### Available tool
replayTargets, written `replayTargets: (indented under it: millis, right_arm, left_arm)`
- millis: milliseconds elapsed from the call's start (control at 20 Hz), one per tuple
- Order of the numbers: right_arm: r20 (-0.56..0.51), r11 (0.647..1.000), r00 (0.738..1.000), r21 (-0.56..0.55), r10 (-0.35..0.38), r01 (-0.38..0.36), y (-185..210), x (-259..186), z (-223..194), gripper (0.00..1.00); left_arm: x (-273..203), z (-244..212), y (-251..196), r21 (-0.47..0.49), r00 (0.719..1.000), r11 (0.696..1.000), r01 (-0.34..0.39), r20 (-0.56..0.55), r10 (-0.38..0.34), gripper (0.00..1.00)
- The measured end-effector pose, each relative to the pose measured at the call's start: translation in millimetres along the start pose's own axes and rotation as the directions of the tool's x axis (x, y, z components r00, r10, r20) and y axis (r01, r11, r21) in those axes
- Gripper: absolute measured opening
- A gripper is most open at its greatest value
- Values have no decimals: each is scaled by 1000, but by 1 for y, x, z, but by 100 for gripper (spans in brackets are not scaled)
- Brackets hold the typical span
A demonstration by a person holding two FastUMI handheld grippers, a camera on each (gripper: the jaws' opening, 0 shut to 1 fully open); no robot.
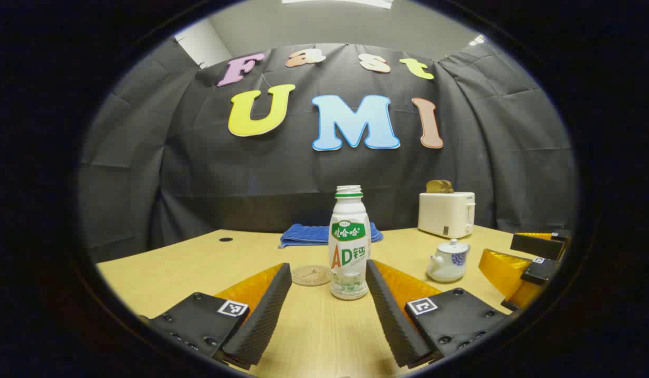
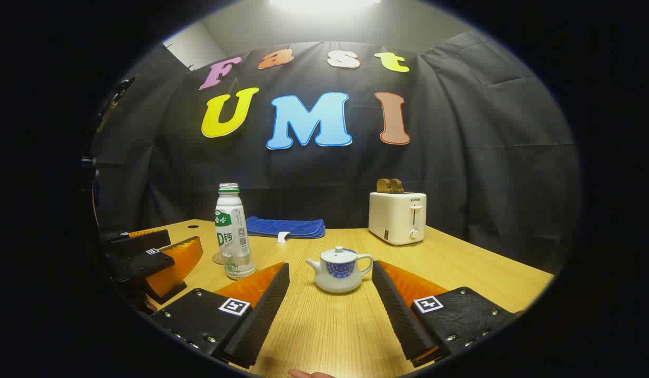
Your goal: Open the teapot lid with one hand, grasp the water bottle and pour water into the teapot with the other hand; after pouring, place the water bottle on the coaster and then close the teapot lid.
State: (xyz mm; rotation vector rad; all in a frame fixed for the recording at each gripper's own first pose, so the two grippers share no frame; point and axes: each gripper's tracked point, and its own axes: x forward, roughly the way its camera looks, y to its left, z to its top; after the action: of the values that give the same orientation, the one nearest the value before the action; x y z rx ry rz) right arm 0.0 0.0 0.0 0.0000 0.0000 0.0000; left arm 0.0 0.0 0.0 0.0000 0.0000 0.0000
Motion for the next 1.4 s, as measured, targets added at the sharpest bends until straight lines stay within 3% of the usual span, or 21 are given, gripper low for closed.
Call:
replayTargets:
  millis: [50,100,200,450,500,550,800,1050,1200,1350,1400]
  right_arm:
    - [0,1000,1000,0,0,0,0,0,0,97]
    - [0,1000,1000,0,0,0,0,0,0,97]
    - [0,1000,1000,0,0,0,0,0,0,97]
    - [0,1000,1000,0,0,0,0,0,0,98]
    - [0,1000,1000,0,0,0,0,0,0,98]
    - [0,1000,1000,0,0,0,0,0,0,98]
    - [-1,1000,1000,1,-20,20,-4,3,0,97]
    - [-35,1000,999,18,-12,13,-6,28,-4,98]
    - [-43,1000,999,26,-7,8,-11,49,1,98]
    - [6,1000,1000,3,-17,17,-15,77,22,97]
    - [3,1000,1000,3,-15,15,-15,88,22,97]
  left_arm:
    - [-1,0,0,0,1000,1000,0,0,0,99]
    - [-1,0,0,0,1000,1000,0,0,0,90]
    - [-1,0,0,0,1000,1000,0,0,0,98]
    - [-1,0,0,1,1000,1000,0,0,0,99]
    - [0,0,0,1,1000,1000,0,0,0,94]
    - [0,-1,0,0,1000,1000,0,0,0,99]
    - [2,0,-3,3,1000,1000,12,-1,-12,99]
    - [12,1,-15,61,998,997,56,-12,-56,99]
    - [19,7,-20,14,996,996,86,-9,-86,99]
    - [33,28,-7,21,998,998,56,23,-57,100]
    - [40,31,-5,23,998,998,51,28,-52,96]
